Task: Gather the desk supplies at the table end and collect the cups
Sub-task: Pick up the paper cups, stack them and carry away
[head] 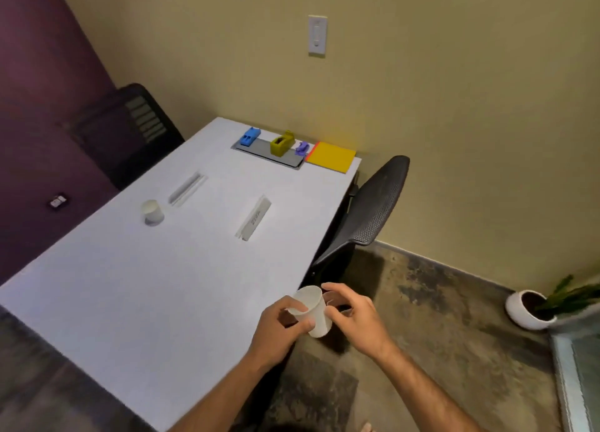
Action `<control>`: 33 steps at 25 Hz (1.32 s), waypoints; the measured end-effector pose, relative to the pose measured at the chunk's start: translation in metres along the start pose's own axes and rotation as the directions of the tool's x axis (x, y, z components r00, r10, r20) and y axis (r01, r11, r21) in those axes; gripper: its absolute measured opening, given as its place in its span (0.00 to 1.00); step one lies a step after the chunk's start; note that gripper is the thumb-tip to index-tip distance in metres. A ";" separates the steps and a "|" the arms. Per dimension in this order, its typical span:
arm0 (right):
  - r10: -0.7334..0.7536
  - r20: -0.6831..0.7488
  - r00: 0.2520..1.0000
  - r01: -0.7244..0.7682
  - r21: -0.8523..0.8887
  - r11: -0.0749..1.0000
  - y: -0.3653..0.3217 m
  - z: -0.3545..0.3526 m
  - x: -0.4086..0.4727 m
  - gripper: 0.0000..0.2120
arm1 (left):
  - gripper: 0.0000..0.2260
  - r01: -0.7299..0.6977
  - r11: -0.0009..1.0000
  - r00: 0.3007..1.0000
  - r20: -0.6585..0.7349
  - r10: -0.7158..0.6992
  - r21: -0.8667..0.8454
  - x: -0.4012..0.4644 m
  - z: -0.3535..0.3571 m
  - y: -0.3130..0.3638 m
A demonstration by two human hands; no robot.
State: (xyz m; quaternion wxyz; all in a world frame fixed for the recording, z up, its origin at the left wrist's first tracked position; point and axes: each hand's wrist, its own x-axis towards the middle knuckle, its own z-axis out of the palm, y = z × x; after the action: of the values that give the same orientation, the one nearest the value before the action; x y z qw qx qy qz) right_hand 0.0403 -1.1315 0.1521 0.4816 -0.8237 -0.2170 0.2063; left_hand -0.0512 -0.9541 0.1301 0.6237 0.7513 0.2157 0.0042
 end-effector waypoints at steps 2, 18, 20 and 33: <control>-0.045 0.088 0.995 0.042 0.029 0.999 -0.003 -0.011 0.024 0.20 | 0.09 0.012 1.000 0.994 -0.107 -0.011 0.008 0.007 0.004 0.006; -0.061 0.366 0.929 0.109 -0.113 0.988 -0.007 -0.020 0.180 0.36 | 0.12 0.180 0.983 0.796 -0.593 -0.120 0.044 0.145 -0.099 -0.024; -0.042 0.376 0.926 0.096 -0.128 0.987 0.001 -0.018 0.196 0.36 | 0.12 0.207 0.977 0.783 -0.606 -0.138 0.045 0.174 -0.116 -0.038; 0.117 0.424 0.898 -0.048 -0.171 0.984 0.021 0.009 0.278 0.32 | 0.08 0.418 0.908 0.710 -0.613 -0.346 -0.027 0.284 -0.165 -0.134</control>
State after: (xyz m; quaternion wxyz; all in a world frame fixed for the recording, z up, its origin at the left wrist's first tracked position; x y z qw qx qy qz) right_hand 0.2665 -0.9795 0.0933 0.3462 -0.8011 -0.2986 0.3863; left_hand 0.1176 -0.6886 -0.0337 0.4650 0.6828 0.5541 0.1025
